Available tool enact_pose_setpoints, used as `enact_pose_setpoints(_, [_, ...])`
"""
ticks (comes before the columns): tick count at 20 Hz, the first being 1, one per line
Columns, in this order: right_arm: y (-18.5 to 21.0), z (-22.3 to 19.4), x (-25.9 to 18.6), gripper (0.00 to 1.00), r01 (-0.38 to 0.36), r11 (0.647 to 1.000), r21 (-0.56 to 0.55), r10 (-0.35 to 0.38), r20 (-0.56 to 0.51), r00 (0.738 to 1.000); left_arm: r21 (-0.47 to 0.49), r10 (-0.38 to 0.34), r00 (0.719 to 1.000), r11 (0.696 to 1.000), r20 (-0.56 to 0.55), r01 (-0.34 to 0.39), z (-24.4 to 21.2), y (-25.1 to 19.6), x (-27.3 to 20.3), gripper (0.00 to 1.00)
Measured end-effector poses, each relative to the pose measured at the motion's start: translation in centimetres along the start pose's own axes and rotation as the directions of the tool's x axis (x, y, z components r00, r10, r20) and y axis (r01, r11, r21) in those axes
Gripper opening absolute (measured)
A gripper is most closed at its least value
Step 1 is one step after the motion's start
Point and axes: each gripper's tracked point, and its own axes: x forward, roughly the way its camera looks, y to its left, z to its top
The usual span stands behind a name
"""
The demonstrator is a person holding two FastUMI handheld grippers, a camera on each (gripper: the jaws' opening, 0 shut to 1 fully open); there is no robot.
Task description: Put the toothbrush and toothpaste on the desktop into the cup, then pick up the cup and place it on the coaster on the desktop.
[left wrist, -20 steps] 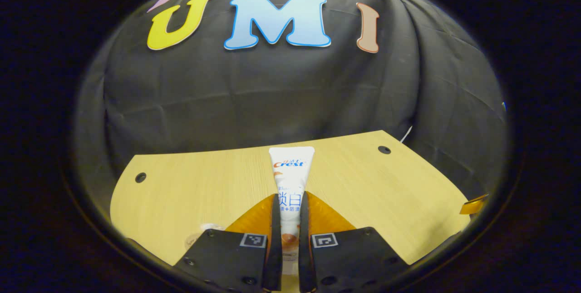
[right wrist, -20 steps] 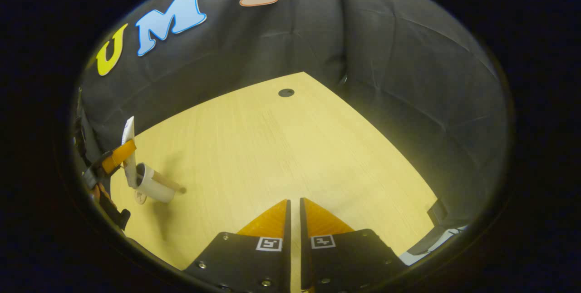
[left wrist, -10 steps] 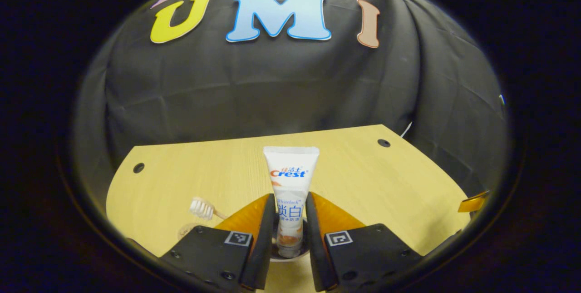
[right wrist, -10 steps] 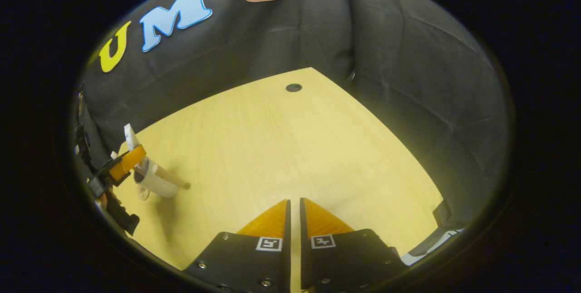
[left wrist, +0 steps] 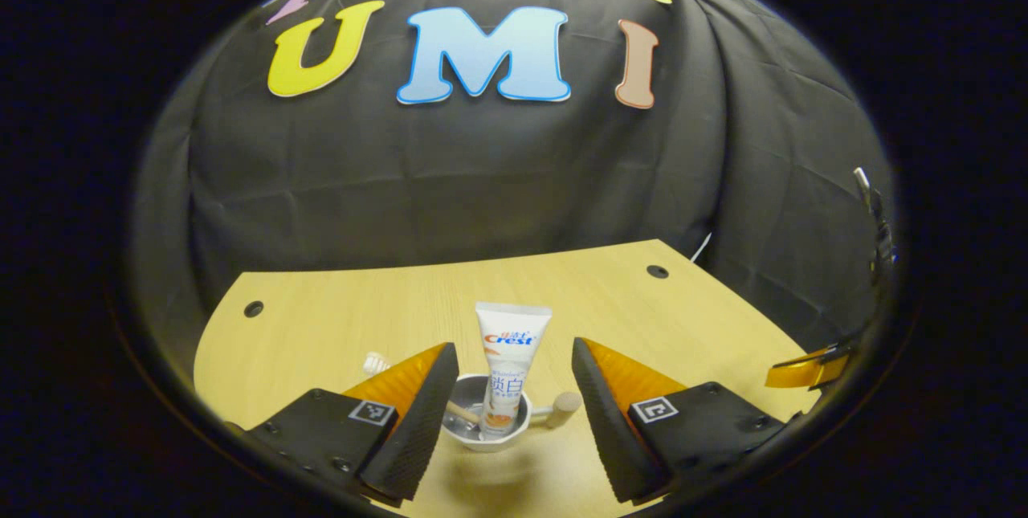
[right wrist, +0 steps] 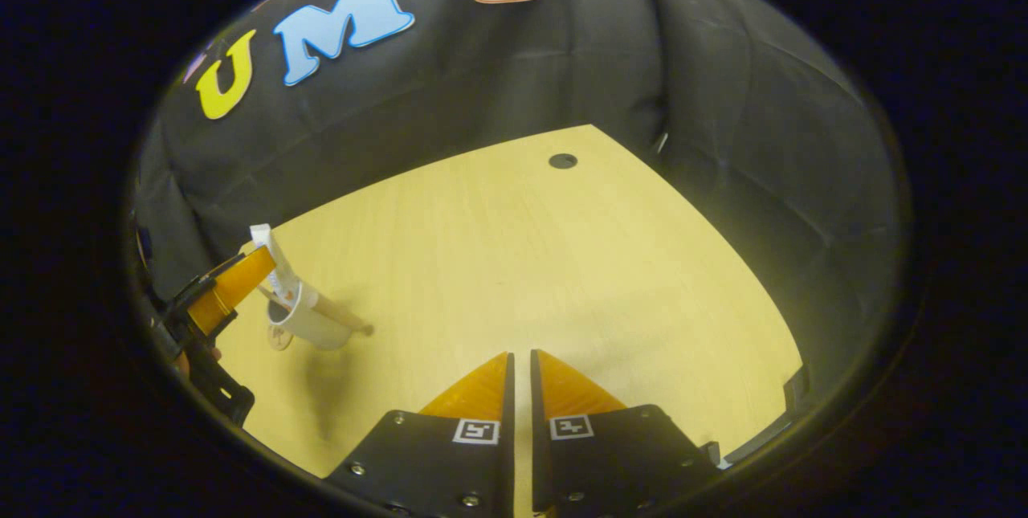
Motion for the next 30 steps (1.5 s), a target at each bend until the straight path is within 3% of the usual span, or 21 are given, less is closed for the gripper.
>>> enact_pose_setpoints(7, [5.2, 2.1, 1.8, 0.10, -0.121, 0.983, -0.138, 0.118, -0.028, 0.993, -0.039, 0.057, 0.998, 0.998, 0.023, -0.056, 0.1, 3.8, -6.9, 0.92])
enact_pose_setpoints(10, [8.3, 1.9, 2.5, 0.11, -0.190, 0.953, -0.235, 0.177, -0.077, 0.981, -0.064, 0.117, 0.993, 0.991, 0.007, -0.116, -1.0, 7.3, -9.6, 0.91])
enact_pose_setpoints(12, [10.1, 1.4, 2.9, 0.18, -0.238, 0.922, -0.305, 0.208, -0.125, 0.970, -0.072, 0.161, 0.987, 0.984, -0.004, -0.161, -1.8, 9.9, -11.2, 0.91])
enact_pose_setpoints(14, [12.0, 1.3, 3.4, 0.18, -0.283, 0.884, -0.373, 0.234, -0.172, 0.957, -0.076, 0.206, 0.979, 0.976, -0.015, -0.206, -2.6, 12.3, -12.8, 0.91])
enact_pose_setpoints(16, [13.5, 1.0, 4.1, 0.29, -0.310, 0.842, -0.442, 0.237, -0.215, 0.948, -0.093, 0.240, 0.970, 0.966, -0.035, -0.243, -3.5, 14.4, -14.3, 0.91])
enact_pose_setpoints(19, [15.1, 0.6, 4.8, 0.30, -0.346, 0.768, -0.539, 0.234, -0.267, 0.935, -0.124, 0.282, 0.957, 0.949, -0.066, -0.289, -5.1, 16.8, -16.1, 0.92])
enact_pose_setpoints(20, [15.8, 0.3, 5.1, 0.39, -0.358, 0.744, -0.565, 0.228, -0.288, 0.930, -0.134, 0.294, 0.953, 0.944, -0.077, -0.302, -5.6, 17.3, -16.8, 0.91])
enact_pose_setpoints(23, [17.0, -0.3, 6.4, 0.48, -0.375, 0.674, -0.636, 0.196, -0.335, 0.922, -0.162, 0.326, 0.940, 0.927, -0.105, -0.339, -7.2, 18.9, -18.4, 0.92])
enact_pose_setpoints(30, [18.8, 0.1, 8.6, 0.45, -0.412, 0.493, -0.766, 0.132, -0.402, 0.906, -0.180, 0.354, 0.922, 0.908, -0.154, -0.379, -9.8, 20.3, -19.9, 0.92])
